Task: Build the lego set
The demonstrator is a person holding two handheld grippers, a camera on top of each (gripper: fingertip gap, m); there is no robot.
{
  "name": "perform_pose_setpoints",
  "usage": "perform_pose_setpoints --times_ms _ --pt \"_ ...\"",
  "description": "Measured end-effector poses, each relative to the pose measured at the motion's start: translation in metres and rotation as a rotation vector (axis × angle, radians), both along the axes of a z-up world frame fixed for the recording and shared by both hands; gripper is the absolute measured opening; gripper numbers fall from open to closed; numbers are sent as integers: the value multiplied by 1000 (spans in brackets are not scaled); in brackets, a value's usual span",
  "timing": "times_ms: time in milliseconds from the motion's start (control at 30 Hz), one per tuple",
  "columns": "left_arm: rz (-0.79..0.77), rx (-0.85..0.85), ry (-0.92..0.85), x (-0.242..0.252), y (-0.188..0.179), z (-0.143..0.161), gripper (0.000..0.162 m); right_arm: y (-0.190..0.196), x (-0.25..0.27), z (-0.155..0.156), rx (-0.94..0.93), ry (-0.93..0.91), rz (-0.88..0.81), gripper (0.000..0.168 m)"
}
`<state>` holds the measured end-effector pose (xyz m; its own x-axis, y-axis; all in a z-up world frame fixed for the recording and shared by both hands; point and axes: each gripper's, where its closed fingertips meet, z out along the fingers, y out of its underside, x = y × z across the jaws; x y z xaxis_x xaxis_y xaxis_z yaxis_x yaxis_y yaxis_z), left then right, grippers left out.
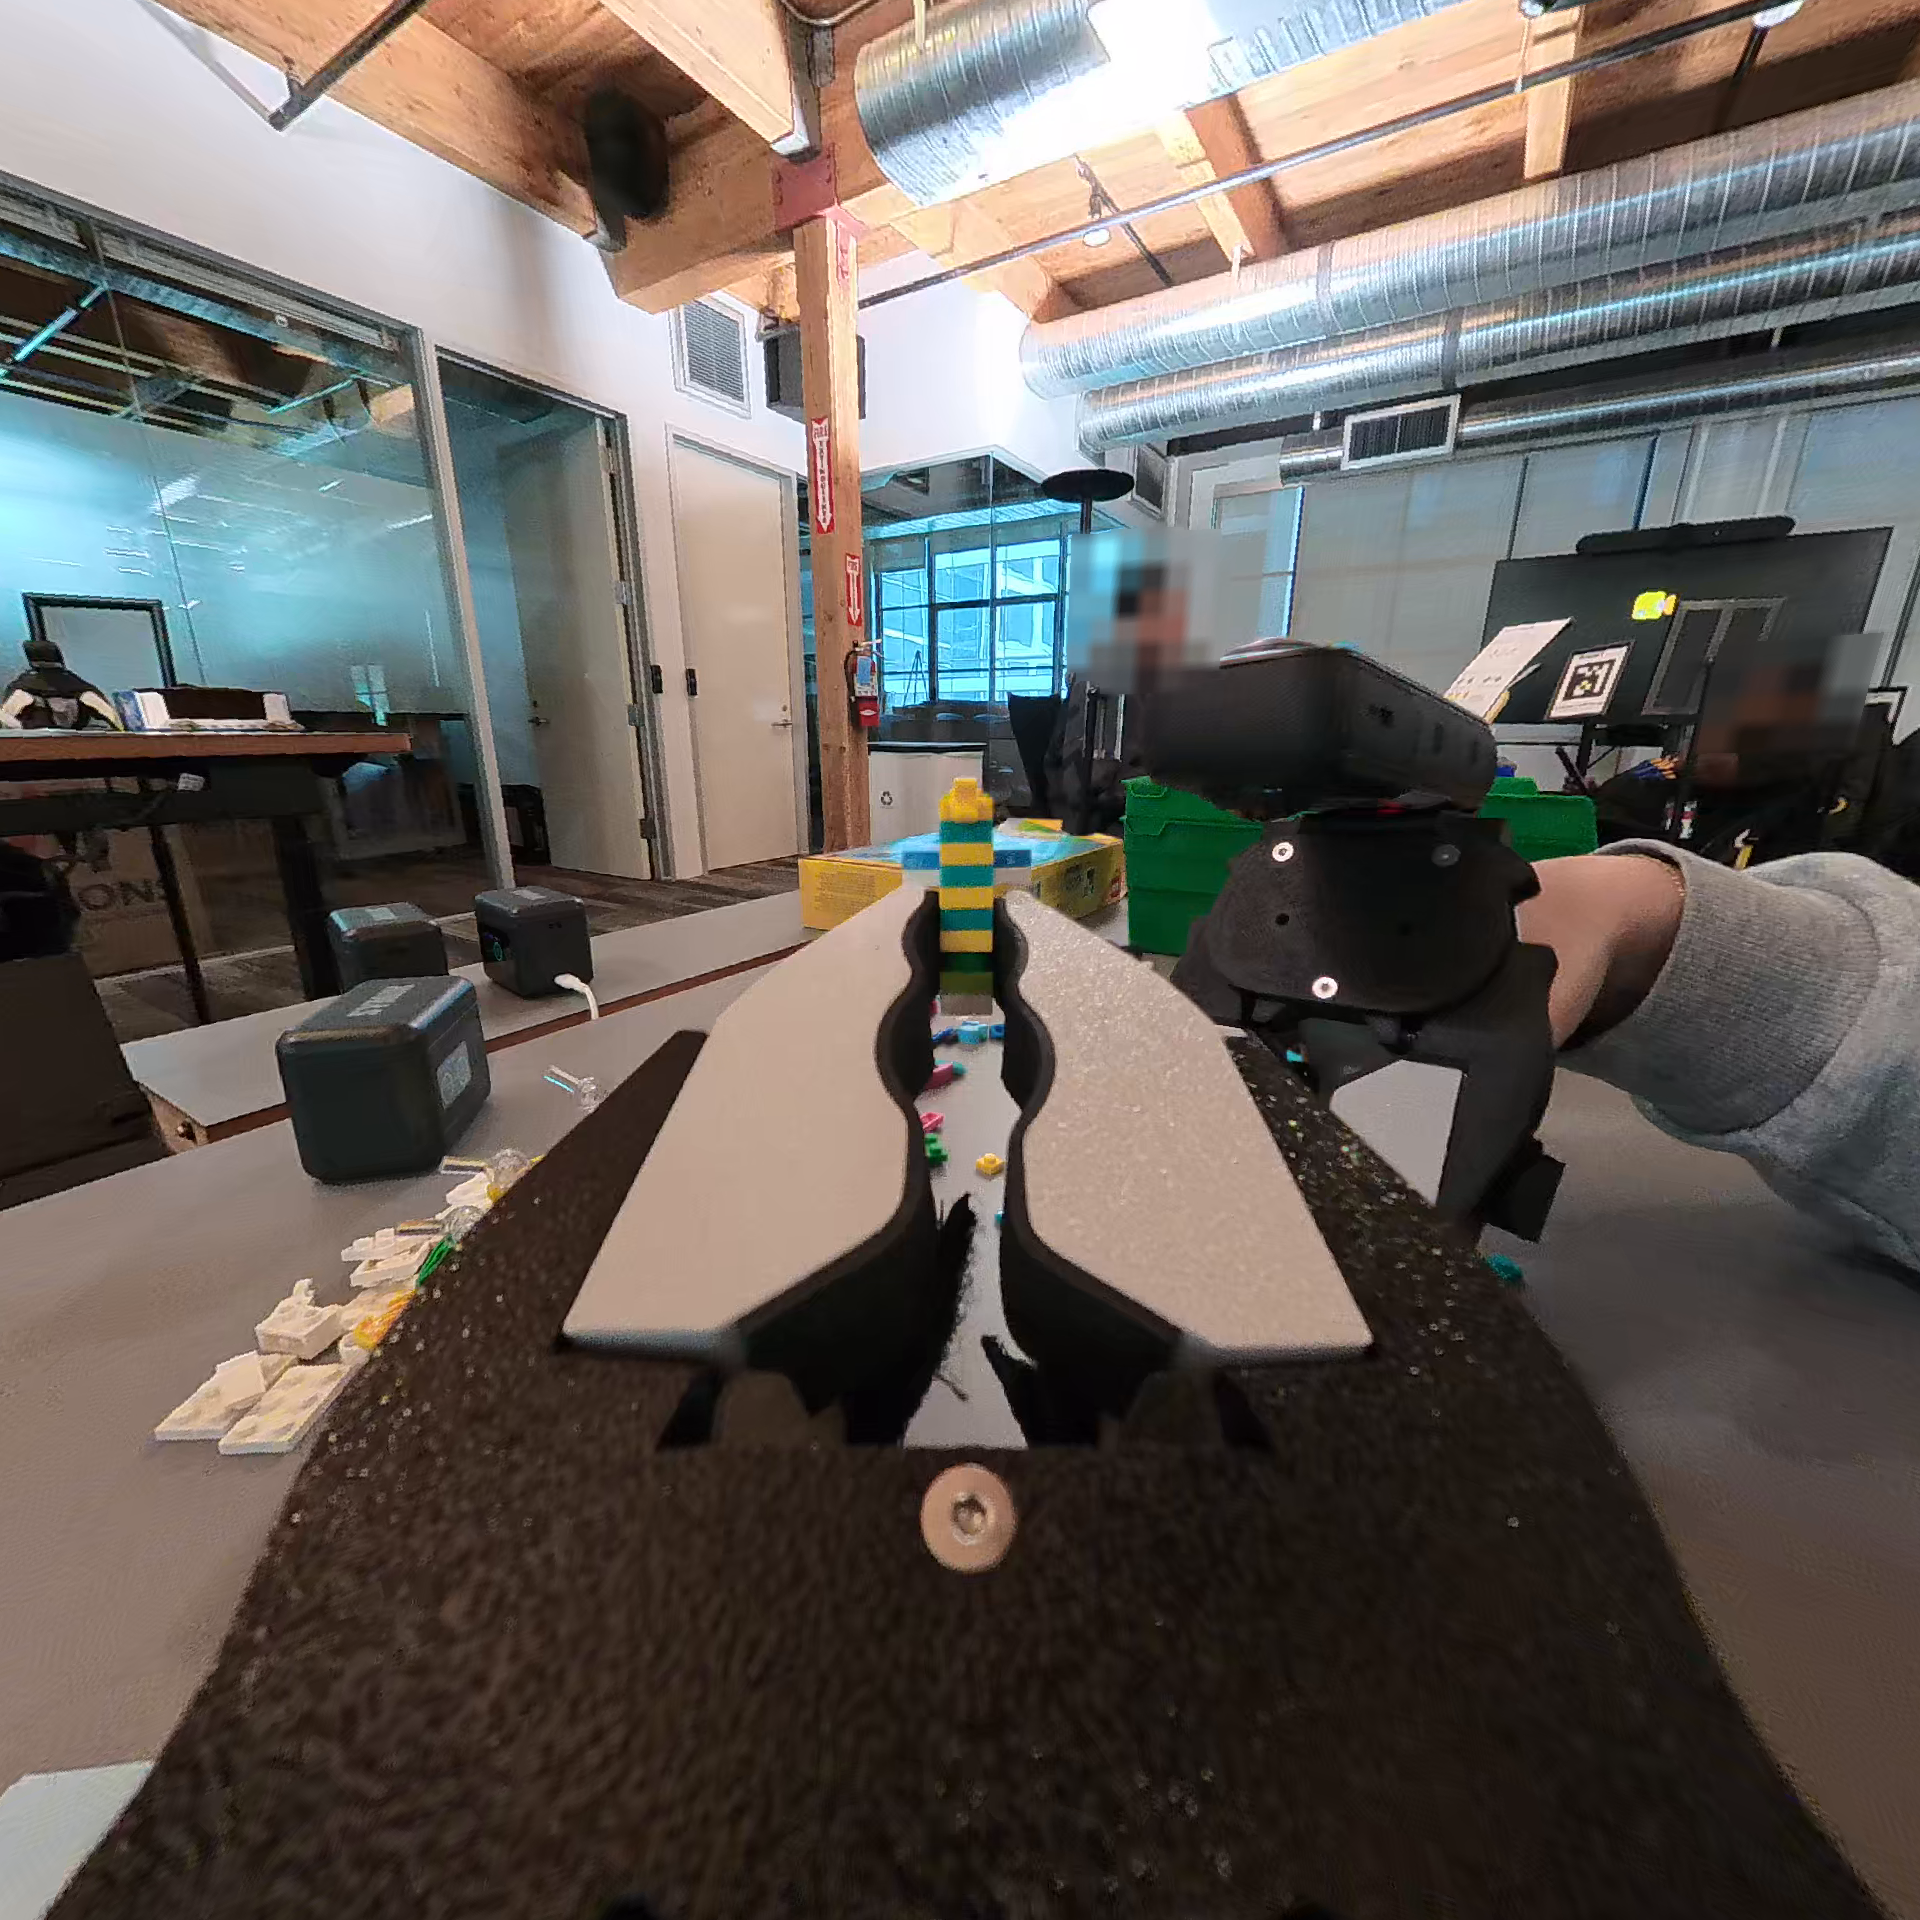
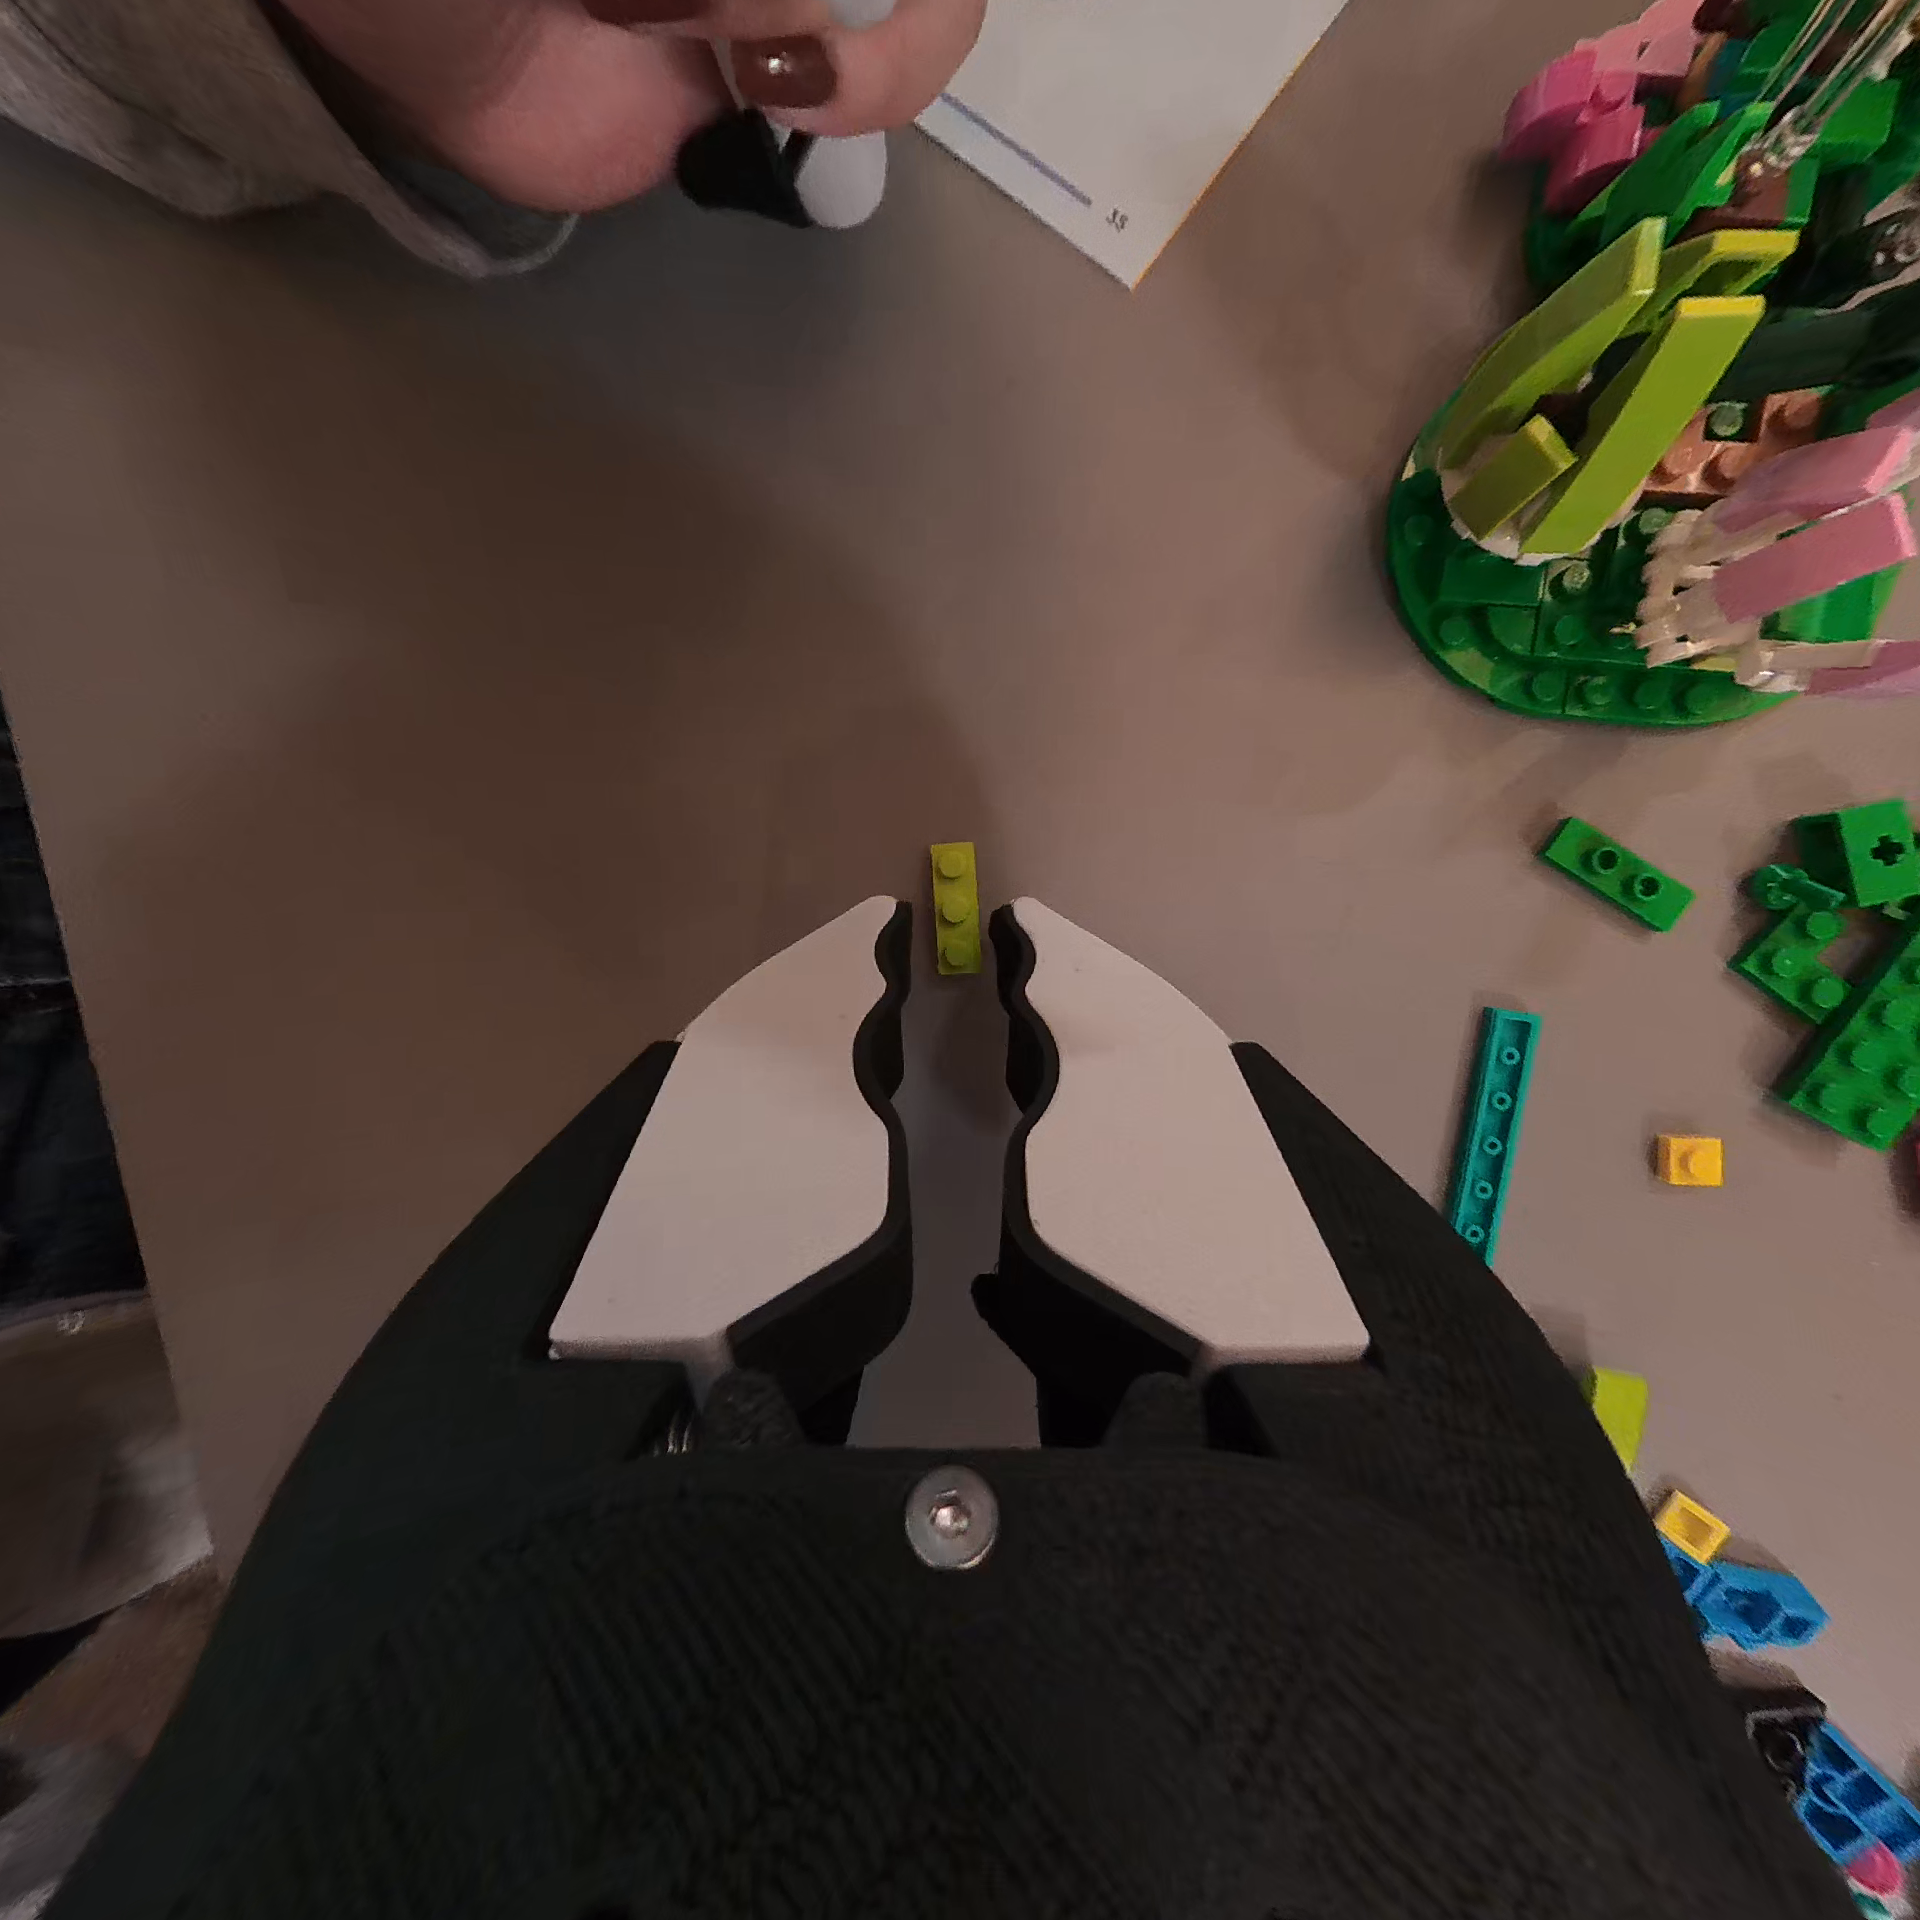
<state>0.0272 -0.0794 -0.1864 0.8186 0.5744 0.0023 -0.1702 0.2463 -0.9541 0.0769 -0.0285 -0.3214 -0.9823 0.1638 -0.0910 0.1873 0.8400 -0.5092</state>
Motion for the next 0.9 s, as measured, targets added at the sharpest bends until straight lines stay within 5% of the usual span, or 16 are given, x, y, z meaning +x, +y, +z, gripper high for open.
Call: perform_pose_setpoints --times_ms 333,567,633,900 --pt "-49 -13 -25 -2 7 -9 8 9 -3 10 -2 4 29 6" --pt "-185 11 3 12 14 -5 8 -2 -19 152 -297 188 103 6" --pt "-234 11 14 18 17 -4 8 -17 -10 171 -308 179 192 6" --pt "-345 24 20 32 22 -2 8 -42 -12 154 -68 147 328 6"
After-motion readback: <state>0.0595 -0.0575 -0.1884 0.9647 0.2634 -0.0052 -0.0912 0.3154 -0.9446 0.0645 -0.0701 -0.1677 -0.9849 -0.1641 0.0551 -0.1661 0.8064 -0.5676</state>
